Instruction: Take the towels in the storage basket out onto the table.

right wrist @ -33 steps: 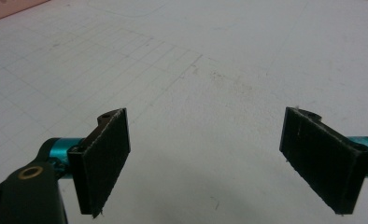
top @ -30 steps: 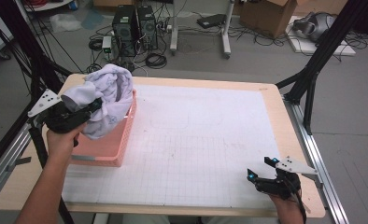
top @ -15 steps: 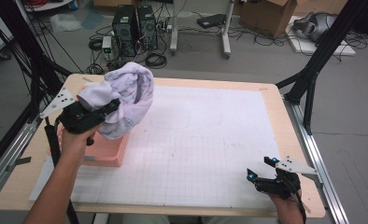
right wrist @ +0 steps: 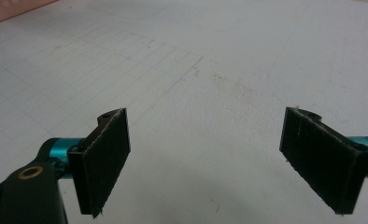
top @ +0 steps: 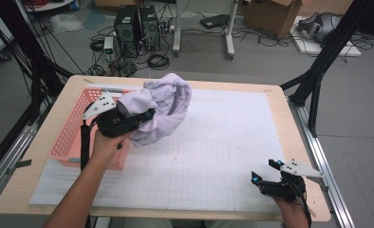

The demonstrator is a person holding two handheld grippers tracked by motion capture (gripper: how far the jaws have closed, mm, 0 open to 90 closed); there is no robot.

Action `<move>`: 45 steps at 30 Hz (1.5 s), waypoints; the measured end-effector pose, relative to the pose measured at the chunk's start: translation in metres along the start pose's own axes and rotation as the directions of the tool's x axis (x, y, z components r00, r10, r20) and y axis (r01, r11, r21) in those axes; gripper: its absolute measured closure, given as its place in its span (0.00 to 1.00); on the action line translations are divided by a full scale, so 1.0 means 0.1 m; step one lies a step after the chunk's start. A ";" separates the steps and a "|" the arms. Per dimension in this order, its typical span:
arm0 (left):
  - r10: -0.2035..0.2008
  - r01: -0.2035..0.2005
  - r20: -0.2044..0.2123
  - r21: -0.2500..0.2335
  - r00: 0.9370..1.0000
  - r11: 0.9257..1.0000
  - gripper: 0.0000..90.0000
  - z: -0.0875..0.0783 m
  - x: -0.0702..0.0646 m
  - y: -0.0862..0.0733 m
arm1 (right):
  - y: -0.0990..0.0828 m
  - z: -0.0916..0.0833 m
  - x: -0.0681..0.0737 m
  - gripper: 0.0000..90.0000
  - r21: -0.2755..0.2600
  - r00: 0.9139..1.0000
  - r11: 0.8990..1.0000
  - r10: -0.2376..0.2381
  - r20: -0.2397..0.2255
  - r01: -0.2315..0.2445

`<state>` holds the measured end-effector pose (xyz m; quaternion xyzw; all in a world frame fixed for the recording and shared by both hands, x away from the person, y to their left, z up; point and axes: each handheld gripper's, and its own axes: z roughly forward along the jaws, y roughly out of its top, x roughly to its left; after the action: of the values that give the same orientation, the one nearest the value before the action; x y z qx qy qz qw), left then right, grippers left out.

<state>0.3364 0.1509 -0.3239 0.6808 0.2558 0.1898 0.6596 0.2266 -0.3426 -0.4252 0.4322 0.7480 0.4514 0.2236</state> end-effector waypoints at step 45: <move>-0.065 0.111 -0.131 0.380 0.989 0.918 0.20 1.04 -0.35 -0.80 | 0.00 0.06 -0.02 0.16 0.011 1.000 1.000 -0.001 -0.011 0.001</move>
<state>0.3623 0.0463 -0.4071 0.7729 0.3564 0.1450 0.5045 0.2314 -0.3415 -0.4285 0.4304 0.7521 0.4494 0.2172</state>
